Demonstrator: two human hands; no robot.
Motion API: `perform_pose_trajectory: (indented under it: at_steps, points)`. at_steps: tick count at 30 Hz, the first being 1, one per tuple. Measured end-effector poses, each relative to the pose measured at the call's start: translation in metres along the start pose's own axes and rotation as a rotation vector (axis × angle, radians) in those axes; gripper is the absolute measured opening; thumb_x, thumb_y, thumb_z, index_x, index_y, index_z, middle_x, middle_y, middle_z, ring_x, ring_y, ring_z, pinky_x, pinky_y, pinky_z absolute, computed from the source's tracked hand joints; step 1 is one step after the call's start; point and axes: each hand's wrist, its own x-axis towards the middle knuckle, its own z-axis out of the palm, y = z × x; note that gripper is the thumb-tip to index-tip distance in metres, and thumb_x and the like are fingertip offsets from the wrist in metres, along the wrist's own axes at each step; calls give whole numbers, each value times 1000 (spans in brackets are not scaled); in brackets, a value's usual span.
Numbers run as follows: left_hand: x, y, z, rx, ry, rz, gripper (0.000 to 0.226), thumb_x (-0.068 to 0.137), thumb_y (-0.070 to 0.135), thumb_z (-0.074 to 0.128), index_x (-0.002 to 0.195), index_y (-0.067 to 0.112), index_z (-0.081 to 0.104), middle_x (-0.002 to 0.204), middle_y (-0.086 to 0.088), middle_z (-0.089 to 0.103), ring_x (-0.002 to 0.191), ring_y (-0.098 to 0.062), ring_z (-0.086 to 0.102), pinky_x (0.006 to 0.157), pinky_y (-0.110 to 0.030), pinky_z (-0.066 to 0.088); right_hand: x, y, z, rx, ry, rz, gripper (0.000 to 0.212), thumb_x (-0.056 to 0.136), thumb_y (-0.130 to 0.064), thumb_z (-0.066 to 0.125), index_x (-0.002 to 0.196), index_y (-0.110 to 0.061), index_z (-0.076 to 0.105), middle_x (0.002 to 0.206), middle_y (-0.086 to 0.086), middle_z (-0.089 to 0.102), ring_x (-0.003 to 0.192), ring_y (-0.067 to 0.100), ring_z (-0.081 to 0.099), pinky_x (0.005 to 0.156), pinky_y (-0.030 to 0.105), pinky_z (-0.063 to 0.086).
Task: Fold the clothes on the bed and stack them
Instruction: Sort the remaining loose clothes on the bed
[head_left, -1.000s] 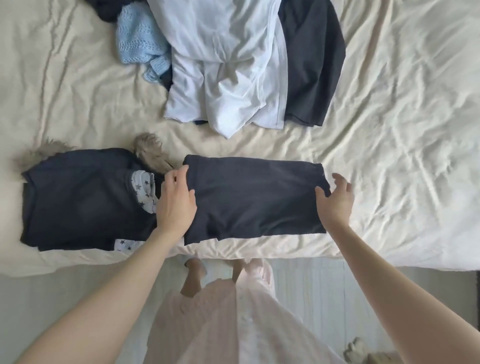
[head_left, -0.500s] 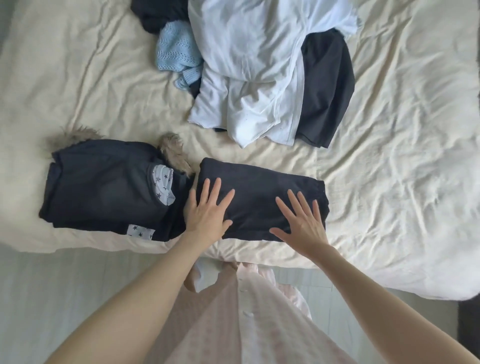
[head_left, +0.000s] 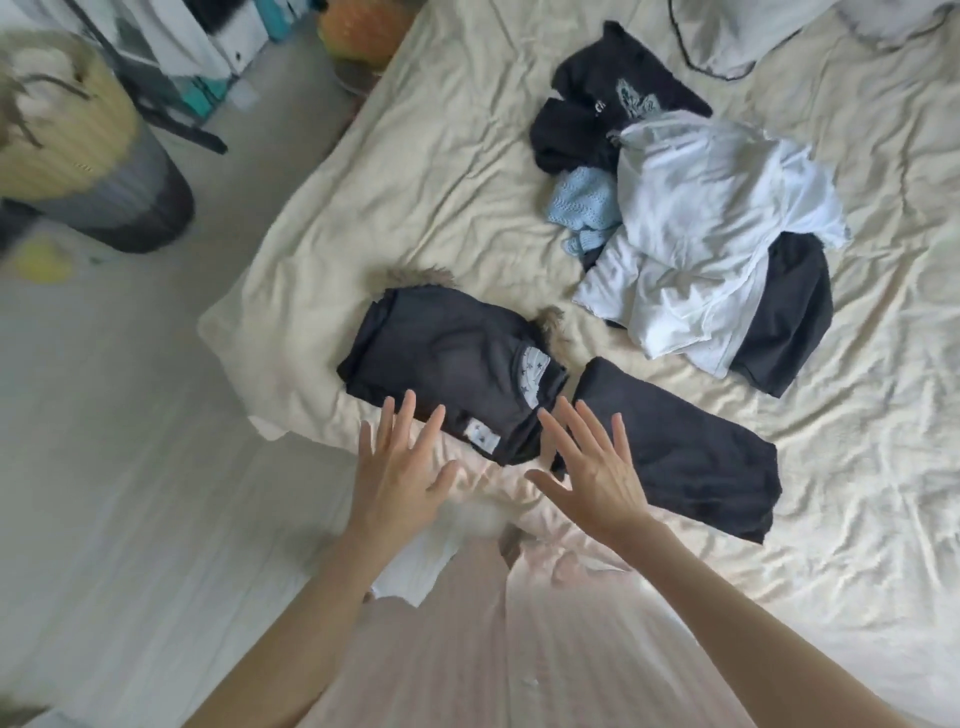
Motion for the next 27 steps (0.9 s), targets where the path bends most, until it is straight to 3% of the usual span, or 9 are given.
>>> perform_pose_trajectory:
  at_steps: [3, 6, 13, 18, 20, 23, 27]
  points:
    - [-34, -65, -31, -37, 22, 22, 56, 90, 39, 55, 138, 11, 49, 149, -21, 33, 137, -44, 30, 105, -59, 30, 13, -75, 4, 13, 31, -62, 70, 92, -55, 47, 150, -24, 24, 157, 5, 19, 146, 26, 14, 116, 49, -3]
    - [-64, -150, -65, -16, 43, 21, 58, 87, 31, 66, 138, 12, 48, 148, -20, 35, 136, -44, 32, 105, -58, 29, 32, -158, 12, 1, 37, -68, 69, 93, -58, 40, 151, -26, 18, 159, 2, 13, 147, 22, 7, 117, 46, -6]
    - [-104, -300, -132, -65, 84, -153, 61, 94, 44, 47, 148, 19, 31, 157, -11, 20, 145, -32, 15, 115, -49, 11, 88, -319, 14, 104, 71, -91, 69, 93, -59, 38, 151, -29, 15, 158, -1, 17, 147, 18, 10, 116, 44, -8]
    - [-82, -362, -160, -54, 59, -216, 59, 95, 43, 48, 147, 19, 33, 157, -11, 20, 145, -32, 14, 115, -49, 13, 148, -375, 6, 67, 81, -89, 70, 93, -60, 37, 151, -31, 10, 159, -1, 12, 147, 17, 7, 117, 45, -5]
    - [-67, -383, -176, -47, 75, -219, 60, 95, 52, 36, 143, 16, 42, 152, -14, 31, 142, -37, 24, 112, -54, 21, 172, -389, 2, 78, 113, -67, 71, 93, -59, 37, 151, -29, 11, 159, -1, 12, 147, 18, 6, 117, 45, -5]
    - [-36, -420, -202, -26, 76, -191, 81, 93, 63, 7, 135, 12, 53, 142, -18, 45, 133, -42, 38, 104, -59, 32, 216, -411, 1, 70, 96, -17, 72, 92, -62, 33, 152, -30, 7, 160, -1, 9, 148, 18, 3, 116, 46, -5]
    - [17, -481, -237, 27, 26, -218, 89, 90, 67, -1, 137, 12, 50, 145, -18, 41, 136, -41, 34, 107, -57, 28, 291, -442, 0, 99, 68, 18, 73, 91, -65, 29, 151, -33, 5, 160, -2, 6, 148, 17, 1, 116, 46, -8]
